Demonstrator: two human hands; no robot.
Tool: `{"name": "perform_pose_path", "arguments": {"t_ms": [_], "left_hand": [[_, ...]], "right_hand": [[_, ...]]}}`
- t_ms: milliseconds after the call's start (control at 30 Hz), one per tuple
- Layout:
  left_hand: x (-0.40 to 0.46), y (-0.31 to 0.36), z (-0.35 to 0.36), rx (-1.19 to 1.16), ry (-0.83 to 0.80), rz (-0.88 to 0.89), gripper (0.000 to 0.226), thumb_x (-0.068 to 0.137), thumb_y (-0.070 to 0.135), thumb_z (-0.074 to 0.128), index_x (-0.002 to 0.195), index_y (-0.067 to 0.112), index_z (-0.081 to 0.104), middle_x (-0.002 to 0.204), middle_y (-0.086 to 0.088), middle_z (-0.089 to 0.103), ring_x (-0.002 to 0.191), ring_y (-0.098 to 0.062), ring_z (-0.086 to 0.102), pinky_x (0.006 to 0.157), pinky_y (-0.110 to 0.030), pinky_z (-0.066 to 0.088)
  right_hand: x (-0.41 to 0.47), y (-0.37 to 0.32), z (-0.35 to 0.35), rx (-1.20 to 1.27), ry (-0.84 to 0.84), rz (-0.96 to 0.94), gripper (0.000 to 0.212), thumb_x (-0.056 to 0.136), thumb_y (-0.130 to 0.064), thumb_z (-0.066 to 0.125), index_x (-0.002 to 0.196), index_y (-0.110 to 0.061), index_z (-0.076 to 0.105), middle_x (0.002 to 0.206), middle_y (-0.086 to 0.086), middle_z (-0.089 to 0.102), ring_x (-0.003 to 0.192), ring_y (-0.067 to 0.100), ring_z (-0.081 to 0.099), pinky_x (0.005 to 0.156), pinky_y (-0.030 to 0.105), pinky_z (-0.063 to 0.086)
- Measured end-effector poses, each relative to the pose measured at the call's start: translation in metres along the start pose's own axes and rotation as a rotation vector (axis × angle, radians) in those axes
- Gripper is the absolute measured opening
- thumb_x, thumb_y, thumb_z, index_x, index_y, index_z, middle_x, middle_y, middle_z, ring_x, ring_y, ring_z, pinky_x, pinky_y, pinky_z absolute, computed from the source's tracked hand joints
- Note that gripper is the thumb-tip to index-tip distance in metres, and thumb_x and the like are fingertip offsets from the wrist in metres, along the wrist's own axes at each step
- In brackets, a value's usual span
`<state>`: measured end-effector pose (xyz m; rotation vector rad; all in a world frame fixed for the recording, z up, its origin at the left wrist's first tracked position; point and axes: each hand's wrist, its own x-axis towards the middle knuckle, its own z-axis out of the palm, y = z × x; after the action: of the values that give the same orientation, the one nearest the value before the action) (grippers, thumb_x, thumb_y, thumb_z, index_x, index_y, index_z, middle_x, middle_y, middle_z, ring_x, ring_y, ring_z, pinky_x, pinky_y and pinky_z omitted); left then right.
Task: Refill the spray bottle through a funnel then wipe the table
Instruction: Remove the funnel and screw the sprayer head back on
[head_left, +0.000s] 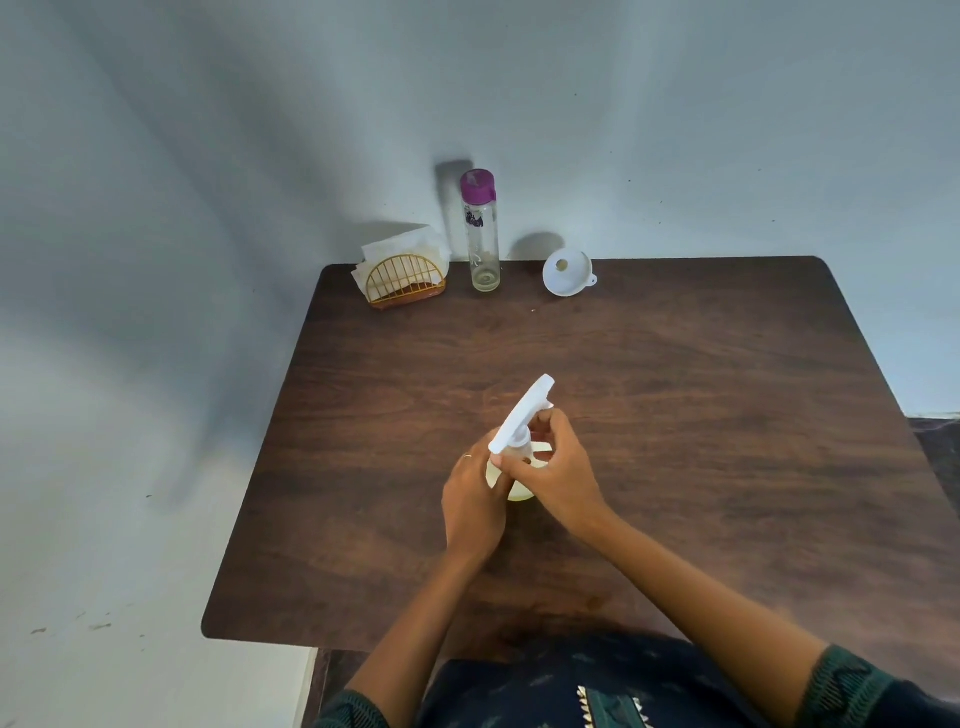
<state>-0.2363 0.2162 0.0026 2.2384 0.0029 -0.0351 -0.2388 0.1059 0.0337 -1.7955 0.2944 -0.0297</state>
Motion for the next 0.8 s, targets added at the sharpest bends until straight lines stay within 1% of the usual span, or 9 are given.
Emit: {"name": "perform_pose_path", "arguments": {"t_ms": [100, 200, 367, 467, 500, 567, 633, 733, 800], "left_hand": [[0.000, -0.002, -0.001, -0.017, 0.002, -0.017, 0.032, 0.094, 0.025, 0.060, 0.124, 0.014, 0.062, 0.118, -0.002, 0.069, 0.108, -0.021, 0.064, 0.092, -0.026, 0.044], [0.000, -0.002, 0.002, -0.031, 0.025, 0.015, 0.035, 0.093, 0.031, 0.059, 0.123, 0.013, 0.063, 0.117, -0.003, 0.069, 0.107, -0.021, 0.065, 0.092, -0.027, 0.045], [0.001, -0.002, 0.004, 0.005, 0.006, -0.001, 0.036, 0.093, 0.024, 0.062, 0.127, 0.013, 0.061, 0.120, -0.004, 0.068, 0.109, -0.021, 0.064, 0.091, -0.025, 0.044], [0.001, 0.000, 0.002, 0.005, 0.011, 0.000, 0.035, 0.092, 0.022, 0.063, 0.126, 0.013, 0.061, 0.119, -0.003, 0.068, 0.109, -0.021, 0.064, 0.089, -0.023, 0.042], [0.000, 0.000, 0.001, -0.010, 0.015, 0.008, 0.035, 0.092, 0.025, 0.063, 0.126, 0.015, 0.062, 0.119, -0.001, 0.069, 0.108, -0.019, 0.064, 0.089, -0.023, 0.042], [-0.001, 0.001, -0.001, -0.040, 0.020, 0.027, 0.037, 0.092, 0.037, 0.057, 0.124, 0.020, 0.063, 0.116, 0.004, 0.069, 0.104, -0.015, 0.063, 0.088, -0.024, 0.045], [-0.001, 0.000, -0.001, -0.048, 0.029, 0.041, 0.043, 0.091, 0.046, 0.051, 0.123, 0.021, 0.063, 0.114, 0.005, 0.070, 0.102, -0.013, 0.064, 0.087, -0.024, 0.046], [0.001, -0.004, 0.003, -0.015, 0.027, 0.028, 0.034, 0.094, 0.032, 0.058, 0.124, 0.016, 0.063, 0.115, 0.000, 0.070, 0.105, -0.017, 0.064, 0.091, -0.028, 0.049], [0.001, -0.005, 0.004, -0.002, 0.018, 0.016, 0.033, 0.095, 0.028, 0.058, 0.124, 0.015, 0.062, 0.117, -0.001, 0.069, 0.107, -0.018, 0.064, 0.093, -0.027, 0.048]], "right_hand": [[-0.002, 0.006, -0.009, 0.016, -0.110, -0.038, 0.045, 0.082, -0.018, 0.072, 0.120, -0.025, 0.051, 0.115, -0.012, 0.061, 0.106, 0.008, 0.059, 0.089, 0.023, 0.051], [-0.002, 0.009, -0.009, -0.015, -0.070, -0.032, 0.040, 0.086, -0.021, 0.067, 0.123, -0.020, 0.055, 0.121, -0.005, 0.062, 0.110, 0.011, 0.059, 0.093, 0.027, 0.050], [0.000, -0.001, 0.006, -0.026, 0.140, 0.009, 0.039, 0.079, -0.021, 0.074, 0.112, -0.018, 0.053, 0.105, -0.010, 0.059, 0.095, 0.006, 0.056, 0.079, 0.013, 0.046], [0.003, -0.002, 0.007, -0.004, 0.127, 0.041, 0.047, 0.075, -0.022, 0.078, 0.112, -0.019, 0.050, 0.101, -0.013, 0.057, 0.091, 0.004, 0.056, 0.073, 0.008, 0.045], [0.003, -0.001, 0.005, 0.005, 0.082, 0.039, 0.046, 0.076, -0.022, 0.077, 0.113, -0.020, 0.050, 0.102, -0.013, 0.058, 0.092, 0.005, 0.057, 0.075, 0.010, 0.046], [0.003, 0.007, 0.001, 0.002, -0.021, 0.026, 0.043, 0.082, -0.024, 0.072, 0.120, -0.020, 0.053, 0.112, -0.009, 0.061, 0.102, 0.009, 0.057, 0.084, 0.020, 0.048], [0.001, 0.012, 0.000, -0.045, -0.061, 0.045, 0.043, 0.087, -0.027, 0.065, 0.127, -0.021, 0.052, 0.119, -0.008, 0.059, 0.112, 0.013, 0.053, 0.091, 0.027, 0.047], [-0.001, 0.011, 0.004, -0.059, 0.043, 0.070, 0.039, 0.086, -0.026, 0.067, 0.122, -0.020, 0.055, 0.112, -0.010, 0.058, 0.107, 0.011, 0.054, 0.080, 0.015, 0.043], [-0.001, 0.008, 0.008, -0.028, 0.110, 0.076, 0.037, 0.081, -0.024, 0.072, 0.114, -0.019, 0.057, 0.111, -0.005, 0.062, 0.104, 0.012, 0.056, 0.076, 0.013, 0.043]]}}
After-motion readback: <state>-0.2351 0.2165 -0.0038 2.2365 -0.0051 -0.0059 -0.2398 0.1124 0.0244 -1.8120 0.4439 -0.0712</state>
